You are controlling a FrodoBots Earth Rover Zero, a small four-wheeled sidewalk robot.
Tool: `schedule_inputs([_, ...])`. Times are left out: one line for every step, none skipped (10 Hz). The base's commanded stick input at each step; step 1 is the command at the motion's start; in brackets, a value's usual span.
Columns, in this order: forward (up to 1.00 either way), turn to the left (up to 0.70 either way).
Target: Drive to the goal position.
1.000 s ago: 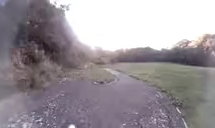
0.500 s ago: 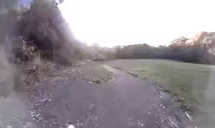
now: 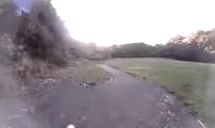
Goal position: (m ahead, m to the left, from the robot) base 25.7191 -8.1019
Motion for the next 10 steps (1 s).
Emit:
schedule_inputs([0.70, -0.14])
schedule_inputs([0.70, -0.14])
schedule_inputs([0.70, -0.14])
schedule_inputs([0.70, -0.14])
schedule_inputs([0.70, -0.14])
schedule_inputs([0.70, -0.14])
schedule_inputs([0.70, -0.14])
schedule_inputs([0.70, -0.14])
schedule_inputs([0.70, -0.14])
schedule_inputs([0.70, -0.14])
